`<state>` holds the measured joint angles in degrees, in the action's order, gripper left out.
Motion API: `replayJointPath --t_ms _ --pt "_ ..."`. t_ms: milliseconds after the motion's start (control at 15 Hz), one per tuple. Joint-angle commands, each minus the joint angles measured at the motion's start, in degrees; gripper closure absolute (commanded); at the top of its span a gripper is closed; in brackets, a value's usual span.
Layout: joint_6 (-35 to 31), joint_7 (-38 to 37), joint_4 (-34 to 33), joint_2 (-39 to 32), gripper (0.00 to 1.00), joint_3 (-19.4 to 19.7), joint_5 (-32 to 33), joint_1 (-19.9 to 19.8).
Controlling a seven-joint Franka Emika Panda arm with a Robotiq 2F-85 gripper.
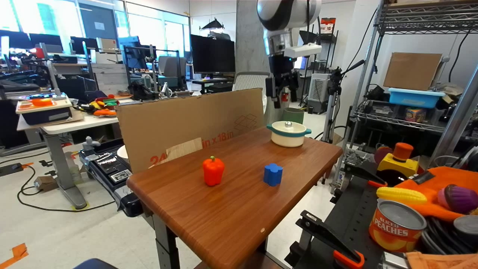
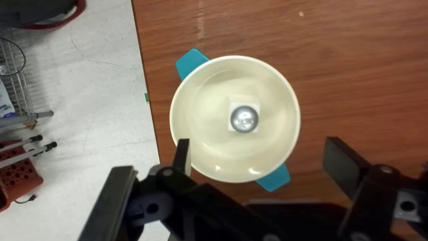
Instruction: Put the salt cellar in the bowl
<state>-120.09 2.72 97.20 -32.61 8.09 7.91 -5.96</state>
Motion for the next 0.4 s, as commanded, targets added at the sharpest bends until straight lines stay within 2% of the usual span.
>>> replayJointPath --t_ms 0,133,333 --pt "0.1 -0.2 1.2 2.8 0.0 -1.1 -1.4 -0.5" --pt "0.1 -0.2 4.0 7.8 0.0 -1.8 -3.2 -0.4" --pt "0.0 -0.3 6.3 9.9 0.0 -2.0 -3.5 -0.4"
